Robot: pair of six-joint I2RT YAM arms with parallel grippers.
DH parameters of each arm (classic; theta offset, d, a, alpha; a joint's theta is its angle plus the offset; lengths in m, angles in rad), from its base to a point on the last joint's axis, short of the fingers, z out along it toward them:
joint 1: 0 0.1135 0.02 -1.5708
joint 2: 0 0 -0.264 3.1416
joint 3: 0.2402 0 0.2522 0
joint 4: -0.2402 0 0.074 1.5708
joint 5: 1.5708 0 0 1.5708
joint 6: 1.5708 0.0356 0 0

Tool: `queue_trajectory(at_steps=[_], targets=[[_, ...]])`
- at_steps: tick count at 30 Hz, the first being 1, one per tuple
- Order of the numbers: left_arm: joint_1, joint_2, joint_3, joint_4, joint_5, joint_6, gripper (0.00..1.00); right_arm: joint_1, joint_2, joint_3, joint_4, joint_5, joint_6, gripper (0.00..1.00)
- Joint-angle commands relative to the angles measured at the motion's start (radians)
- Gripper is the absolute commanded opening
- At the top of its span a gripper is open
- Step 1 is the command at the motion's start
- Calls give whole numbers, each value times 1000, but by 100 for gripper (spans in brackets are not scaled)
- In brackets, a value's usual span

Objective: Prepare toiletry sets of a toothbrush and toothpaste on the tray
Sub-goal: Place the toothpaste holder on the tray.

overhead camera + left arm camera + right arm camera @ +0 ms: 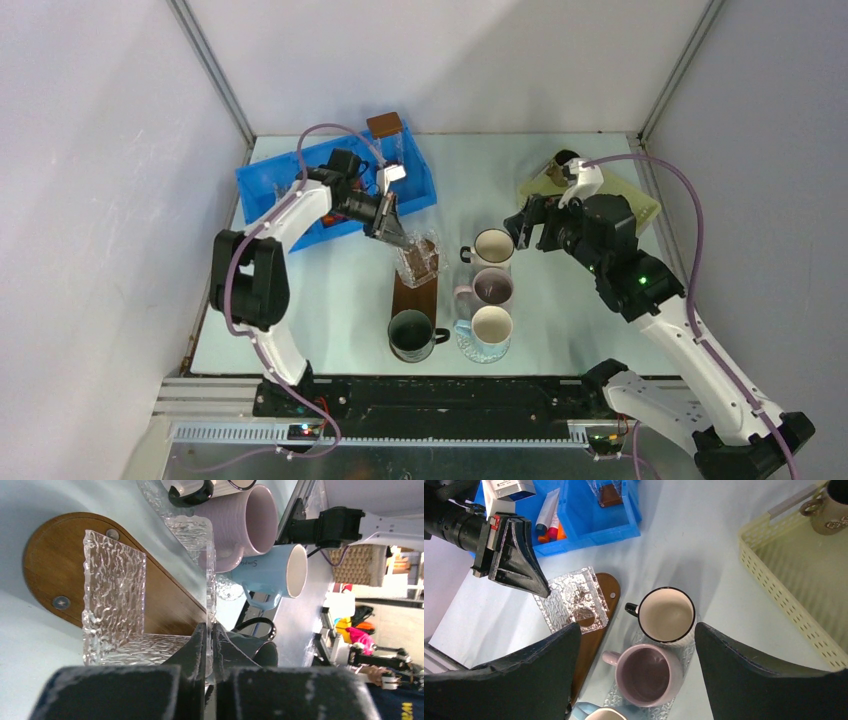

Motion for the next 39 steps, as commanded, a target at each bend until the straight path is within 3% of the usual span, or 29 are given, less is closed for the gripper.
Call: queue_trajectory(at_steps=[1,4,11,17,22,28,33,39], targets=[[23,53,73,-99,36,119,10,-17,-16,-4,8,-17,-12,86],[45,90,89,-118,14,131,28,-22,-14,-5,5,-48,-11,86],[75,116,142,-111,-80,112,56,-24,-13,-12,-2,-64,-6,85],[76,81,185,-73,-241,27,74,-27,-19,-11,-7,-74,-9,86],[62,-54,109,48,-433,-116,80,-29,-29,-12,-19,-73,-18,86],[17,-267,-50,187,-765,-488,88,-38,-44,-12,-30,-66,-31,85],[-111,-397,-182,251,-1020,-690,88,-49,-73,-11,-58,-41,-47,86],[-228,-398,-253,292,-1198,-889,81,-57,-122,-11,-95,9,-79,86]])
